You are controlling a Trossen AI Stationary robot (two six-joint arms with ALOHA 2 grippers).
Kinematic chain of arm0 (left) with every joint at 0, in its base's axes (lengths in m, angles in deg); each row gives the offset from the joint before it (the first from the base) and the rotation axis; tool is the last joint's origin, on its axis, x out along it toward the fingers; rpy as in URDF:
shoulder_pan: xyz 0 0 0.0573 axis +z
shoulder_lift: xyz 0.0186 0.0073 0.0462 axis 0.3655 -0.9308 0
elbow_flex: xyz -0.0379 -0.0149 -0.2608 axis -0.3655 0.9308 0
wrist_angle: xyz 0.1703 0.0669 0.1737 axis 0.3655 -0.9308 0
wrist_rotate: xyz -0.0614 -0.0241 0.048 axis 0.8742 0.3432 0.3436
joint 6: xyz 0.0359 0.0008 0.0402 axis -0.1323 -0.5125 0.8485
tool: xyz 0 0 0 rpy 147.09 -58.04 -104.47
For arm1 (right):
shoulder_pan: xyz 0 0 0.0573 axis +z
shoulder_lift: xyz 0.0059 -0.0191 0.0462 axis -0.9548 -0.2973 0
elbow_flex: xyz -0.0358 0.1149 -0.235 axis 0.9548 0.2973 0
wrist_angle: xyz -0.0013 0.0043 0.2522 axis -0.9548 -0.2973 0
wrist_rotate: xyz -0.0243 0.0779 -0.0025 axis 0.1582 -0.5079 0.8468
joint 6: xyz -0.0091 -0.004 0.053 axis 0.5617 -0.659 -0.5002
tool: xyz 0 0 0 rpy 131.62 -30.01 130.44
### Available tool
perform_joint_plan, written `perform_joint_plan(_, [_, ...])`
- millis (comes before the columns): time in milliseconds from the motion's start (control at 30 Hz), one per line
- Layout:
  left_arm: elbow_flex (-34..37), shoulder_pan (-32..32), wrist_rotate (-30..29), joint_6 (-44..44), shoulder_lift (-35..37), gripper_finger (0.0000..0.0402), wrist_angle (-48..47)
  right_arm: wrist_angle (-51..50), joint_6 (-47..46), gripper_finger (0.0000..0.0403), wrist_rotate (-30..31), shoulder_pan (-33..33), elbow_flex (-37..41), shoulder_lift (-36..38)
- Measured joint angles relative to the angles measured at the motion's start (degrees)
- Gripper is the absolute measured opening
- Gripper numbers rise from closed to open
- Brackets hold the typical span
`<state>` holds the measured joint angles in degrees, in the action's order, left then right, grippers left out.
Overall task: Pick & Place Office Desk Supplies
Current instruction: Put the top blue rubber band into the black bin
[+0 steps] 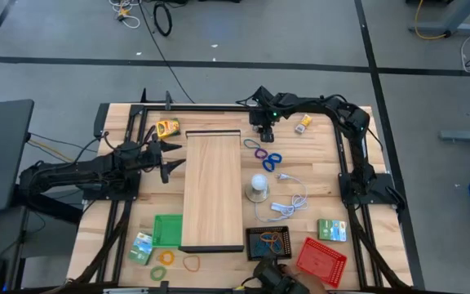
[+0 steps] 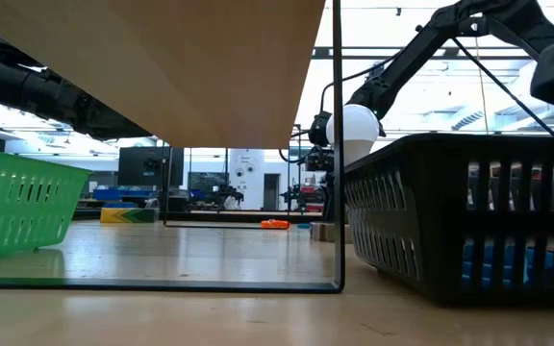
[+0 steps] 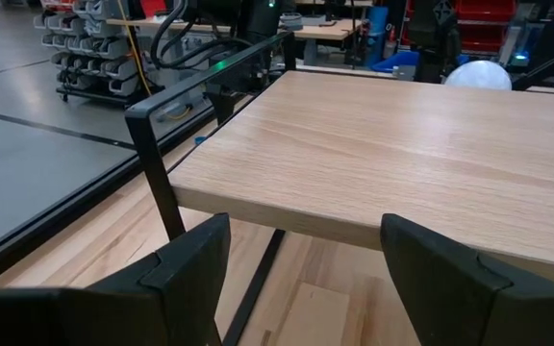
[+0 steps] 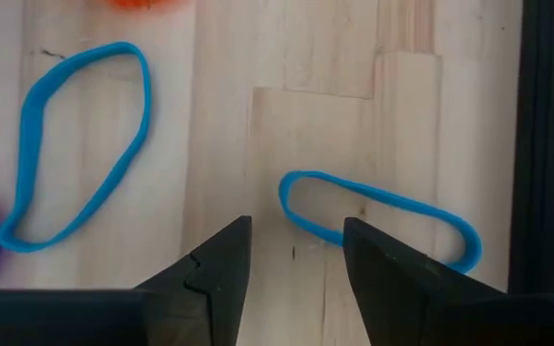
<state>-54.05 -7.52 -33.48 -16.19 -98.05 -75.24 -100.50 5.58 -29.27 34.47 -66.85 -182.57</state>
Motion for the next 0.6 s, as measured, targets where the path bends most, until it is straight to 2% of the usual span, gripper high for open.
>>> perform_joint_plan(167, [0.0,0.0,0.0,0.0,0.0,0.0273,0.0,0.0,0.6,0.0168,-0.6,0.3,0.0,0.0])
perform_joint_plan(267, [0.0,0.0,0.0,0.0,0.0,0.0273,0.0,-0.8,1.8,0.0149,-0.7,0.6,0.0,0.0])
perform_joint_plan(367, [0.0,0.0,0.0,0.0,0.0,0.0273,0.0,-2.6,3.3,0.0111,-0.7,0.9,0.0,0.0])
perform_joint_plan(500, [0.0,0.0,0.0,0.0,0.0,0.0273,0.0,-5.1,4.1,0.0028,-0.1,1.4,-0.1,0.0])
perform_joint_plan(600, [0.0,0.0,0.0,0.0,0.0,0.0273,0.0,-8.5,4.1,0.0010,0.5,1.6,-0.2,0.2])
